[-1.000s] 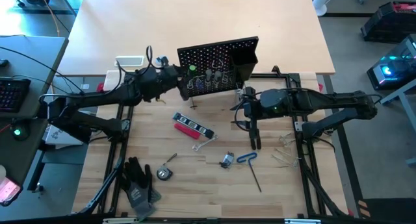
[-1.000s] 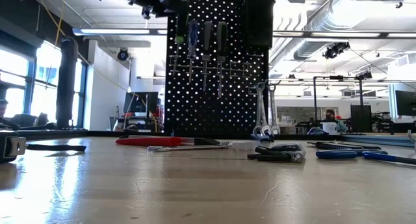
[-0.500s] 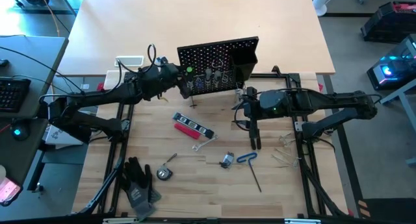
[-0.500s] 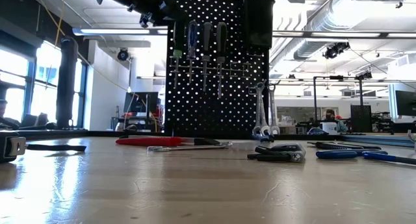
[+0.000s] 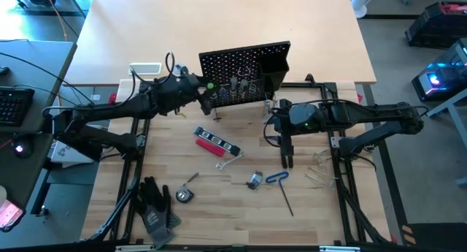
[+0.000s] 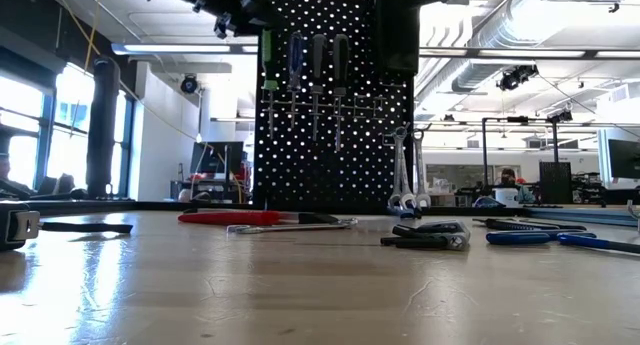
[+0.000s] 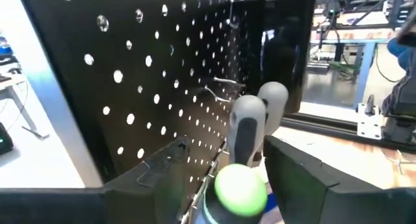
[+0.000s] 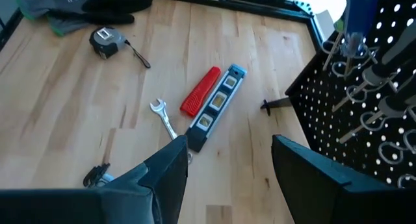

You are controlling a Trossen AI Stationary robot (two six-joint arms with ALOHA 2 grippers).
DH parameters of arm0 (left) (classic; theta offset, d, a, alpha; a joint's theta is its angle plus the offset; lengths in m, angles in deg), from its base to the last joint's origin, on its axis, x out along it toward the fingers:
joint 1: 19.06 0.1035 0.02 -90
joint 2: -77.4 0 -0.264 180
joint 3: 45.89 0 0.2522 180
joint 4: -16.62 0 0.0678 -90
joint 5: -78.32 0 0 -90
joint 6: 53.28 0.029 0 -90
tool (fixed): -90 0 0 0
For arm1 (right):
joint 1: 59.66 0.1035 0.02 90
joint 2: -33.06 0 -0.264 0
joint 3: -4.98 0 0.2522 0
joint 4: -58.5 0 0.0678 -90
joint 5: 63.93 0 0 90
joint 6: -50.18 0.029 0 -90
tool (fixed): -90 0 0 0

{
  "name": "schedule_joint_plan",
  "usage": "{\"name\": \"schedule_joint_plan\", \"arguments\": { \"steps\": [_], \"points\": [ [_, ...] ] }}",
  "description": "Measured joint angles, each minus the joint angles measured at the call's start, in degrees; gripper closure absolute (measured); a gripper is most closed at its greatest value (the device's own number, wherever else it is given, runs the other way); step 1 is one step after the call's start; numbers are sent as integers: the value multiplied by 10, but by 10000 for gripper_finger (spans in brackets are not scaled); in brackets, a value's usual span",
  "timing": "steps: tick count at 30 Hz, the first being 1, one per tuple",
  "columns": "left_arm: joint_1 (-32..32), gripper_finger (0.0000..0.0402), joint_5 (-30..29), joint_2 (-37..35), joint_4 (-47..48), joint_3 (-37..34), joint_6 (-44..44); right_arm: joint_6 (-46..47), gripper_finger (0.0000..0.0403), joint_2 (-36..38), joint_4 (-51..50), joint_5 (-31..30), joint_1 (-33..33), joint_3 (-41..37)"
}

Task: Hang tools onto peg board
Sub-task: Hang the wrench onto the pegboard

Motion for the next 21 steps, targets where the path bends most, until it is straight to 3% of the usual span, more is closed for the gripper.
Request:
{"name": "schedule_joint_plan", "arguments": {
  "steps": [11, 21],
  "points": [
    [-49, 192, -13, -81, 106, 0, 3, 26, 190, 0, -55, -2, 0, 0],
    [-154, 192, -14, -104, 200, 0, -39, 61, 190, 0, -119, 1, 3, 0]
  ]
}}
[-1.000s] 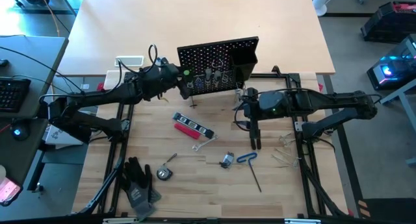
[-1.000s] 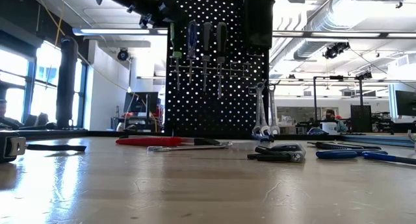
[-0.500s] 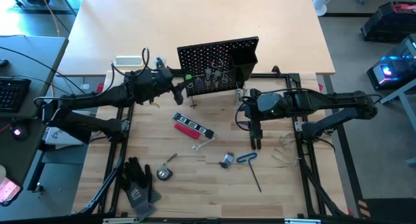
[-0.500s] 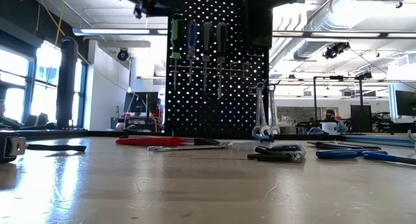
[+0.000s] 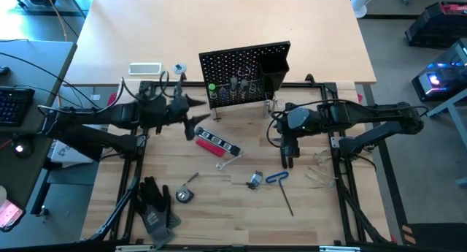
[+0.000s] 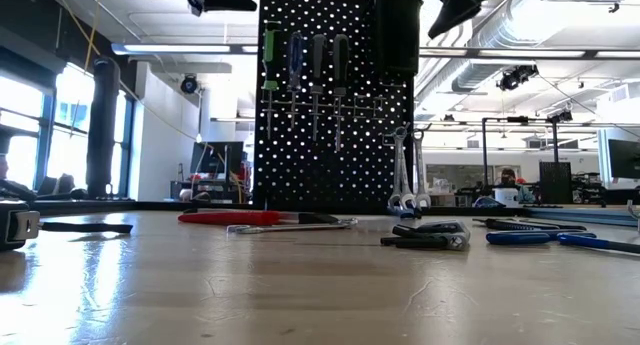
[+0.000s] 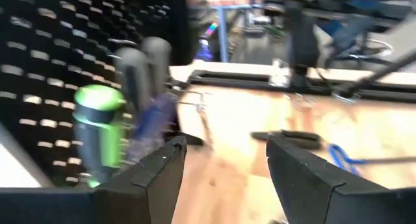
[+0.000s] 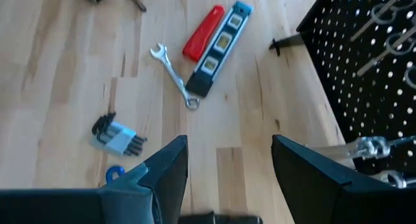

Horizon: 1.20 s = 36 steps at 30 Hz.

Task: Hang tools onto peg board
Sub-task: Hang the wrench onto the pegboard

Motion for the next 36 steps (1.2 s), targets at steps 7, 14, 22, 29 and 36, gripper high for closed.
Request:
{"name": "schedule_joint_plan", "arguments": {
  "steps": [7, 14, 22, 29, 36],
  "points": [
    [-91, 192, -27, 17, 9, -17, -27, 12, 190, 0, -11, 17, 32, 0],
    [-161, 192, -61, 38, -25, -57, -27, 47, 190, 0, -54, 16, 72, 0],
    [-199, 192, -63, 50, -103, -107, -23, 77, 190, 1, -15, -14, 117, -46],
    [-201, 192, -62, 55, -127, -148, -43, 80, 190, 1, 172, -14, 124, -197],
    [-201, 192, -62, 78, -135, -184, -91, 56, 190, 1, 480, -11, 101, -365]
  ]
}}
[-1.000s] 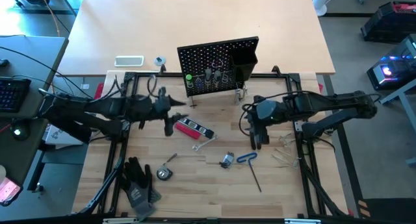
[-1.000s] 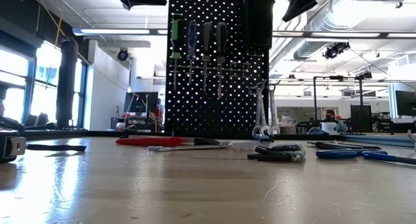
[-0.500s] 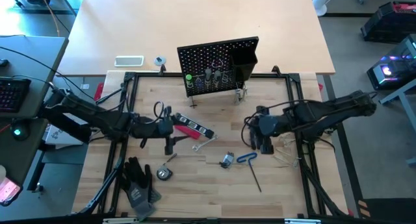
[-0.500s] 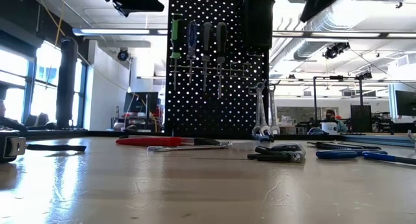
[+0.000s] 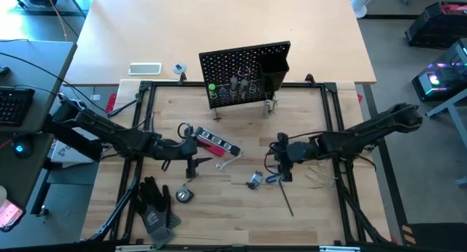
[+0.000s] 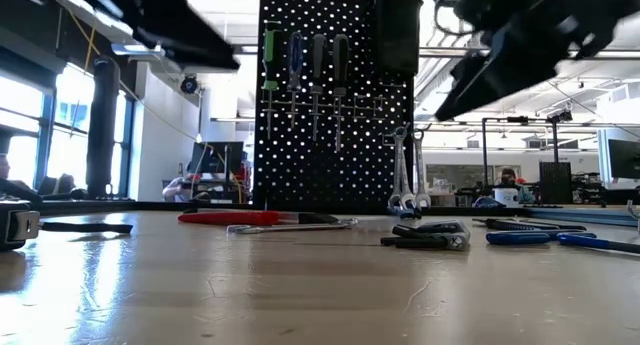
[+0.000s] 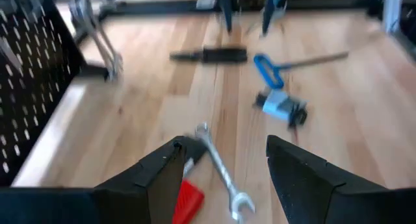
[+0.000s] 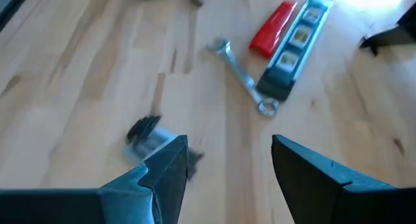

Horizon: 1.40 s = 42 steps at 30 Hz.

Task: Hang tools onto peg board
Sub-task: Hang the wrench onto the pegboard

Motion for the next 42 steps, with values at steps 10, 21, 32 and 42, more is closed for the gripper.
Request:
{"name": "schedule_joint_plan", "arguments": {
  "steps": [10, 21, 32, 42],
  "points": [
    [0, 192, 39, 147, -111, -27, -38, -34, 190, -33, 329, 31, -59, -128],
    [14, 194, 51, 301, -161, -23, -112, -94, 190, -182, 349, 47, -104, -64],
    [22, 281, 49, 378, -191, -7, -121, -92, 190, -346, 374, 166, -179, 5],
    [31, 327, 59, 378, -183, -7, -104, -93, 246, -431, 386, 208, -191, 44]
  ]
}}
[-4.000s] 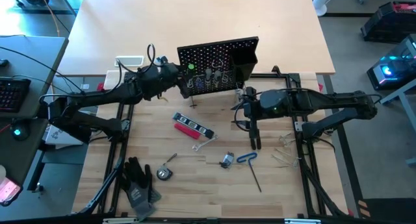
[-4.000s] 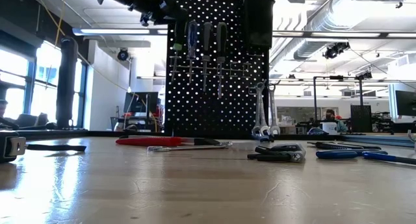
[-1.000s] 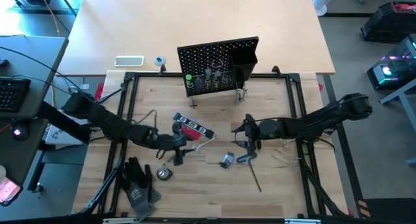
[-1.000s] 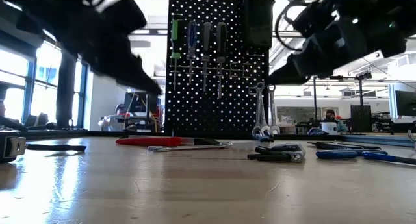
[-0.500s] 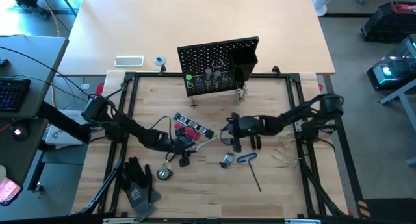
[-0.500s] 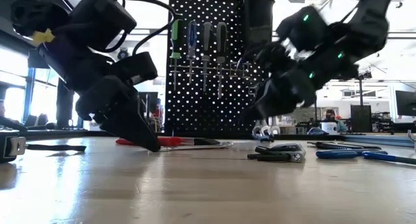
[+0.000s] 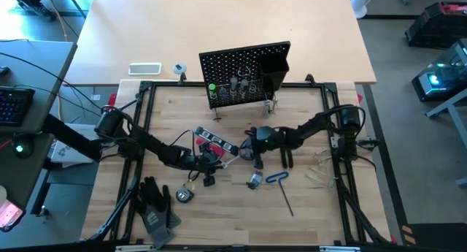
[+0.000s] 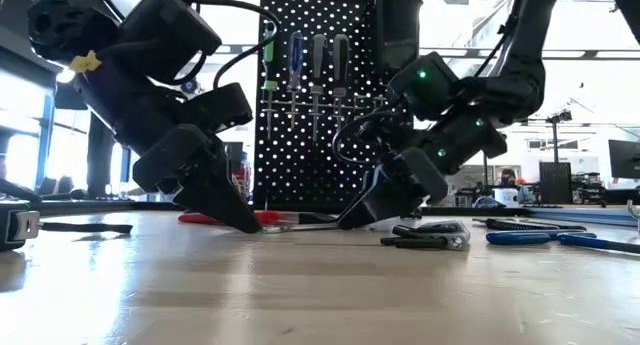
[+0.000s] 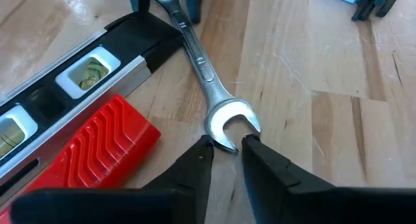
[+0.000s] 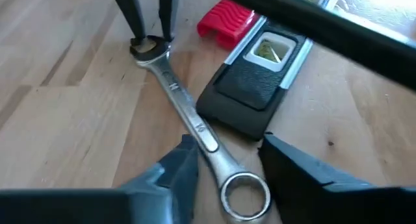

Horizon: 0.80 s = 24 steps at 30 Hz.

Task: Hang tools onto peg board
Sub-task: Hang the wrench onto the pegboard

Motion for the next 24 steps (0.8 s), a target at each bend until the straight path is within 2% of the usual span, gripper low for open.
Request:
{"name": "schedule_joint_plan", "arguments": {
  "steps": [3, 9, 16, 24],
  "points": [
    [0, 333, 0, 0, 4, 0, 2, 5, 301, 0, 1, -1, 0, -9],
    [0, 341, -2, 1, -10, -1, 3, 25, 391, 1, 13, 49, 4, -20],
    [-1, 342, 0, 2, -26, -2, 13, 25, 401, 33, -6, 53, 21, -24],
    [-1, 342, 2, 2, -31, -2, 13, 10, 401, 143, -153, 6, 33, -27]
  ]
}}
